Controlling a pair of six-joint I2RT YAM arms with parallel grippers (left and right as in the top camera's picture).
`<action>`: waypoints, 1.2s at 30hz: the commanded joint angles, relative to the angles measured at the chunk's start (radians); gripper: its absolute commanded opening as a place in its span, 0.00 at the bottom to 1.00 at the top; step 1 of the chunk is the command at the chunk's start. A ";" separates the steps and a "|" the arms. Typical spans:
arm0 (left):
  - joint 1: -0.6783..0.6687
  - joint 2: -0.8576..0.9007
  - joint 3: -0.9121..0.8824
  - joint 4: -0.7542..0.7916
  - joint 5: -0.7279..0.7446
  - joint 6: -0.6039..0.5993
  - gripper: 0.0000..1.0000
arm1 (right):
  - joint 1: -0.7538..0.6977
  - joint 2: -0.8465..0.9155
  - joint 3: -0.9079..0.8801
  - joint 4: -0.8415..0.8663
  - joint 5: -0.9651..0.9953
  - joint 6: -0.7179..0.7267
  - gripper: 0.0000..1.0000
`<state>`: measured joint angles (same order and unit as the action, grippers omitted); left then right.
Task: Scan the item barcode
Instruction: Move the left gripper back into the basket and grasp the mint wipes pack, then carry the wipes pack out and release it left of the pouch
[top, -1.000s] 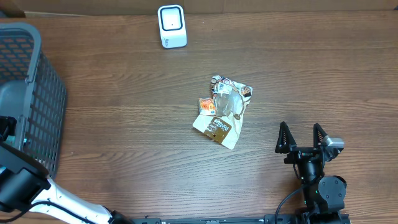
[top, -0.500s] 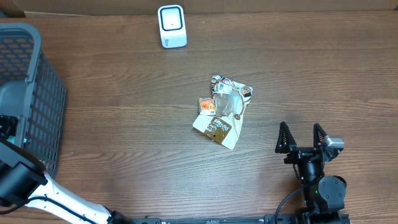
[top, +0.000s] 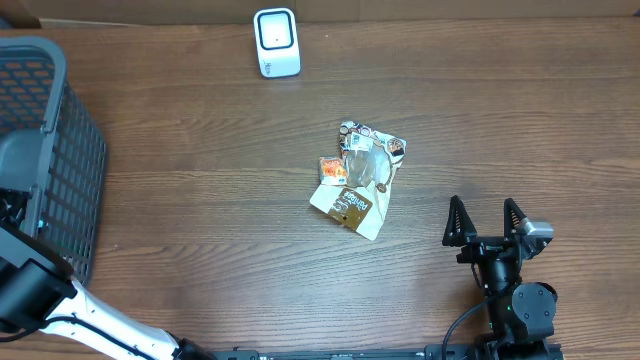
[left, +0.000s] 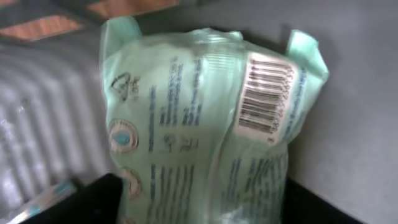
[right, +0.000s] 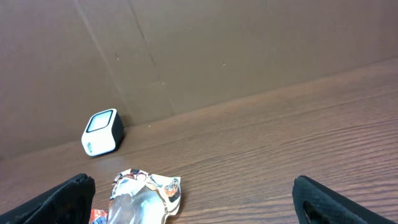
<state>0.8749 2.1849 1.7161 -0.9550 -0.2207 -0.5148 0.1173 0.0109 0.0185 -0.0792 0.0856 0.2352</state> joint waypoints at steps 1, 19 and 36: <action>0.001 0.020 -0.056 0.001 0.011 0.021 0.56 | -0.006 -0.008 -0.011 0.004 0.002 -0.001 1.00; 0.000 0.011 0.239 -0.229 0.195 0.023 0.16 | -0.006 -0.008 -0.011 0.004 0.002 -0.001 1.00; -0.021 -0.008 1.092 -0.642 0.630 0.059 0.14 | -0.006 -0.008 -0.011 0.004 0.002 -0.001 1.00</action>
<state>0.8700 2.2066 2.6884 -1.5661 0.2581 -0.4892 0.1173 0.0109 0.0185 -0.0792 0.0856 0.2352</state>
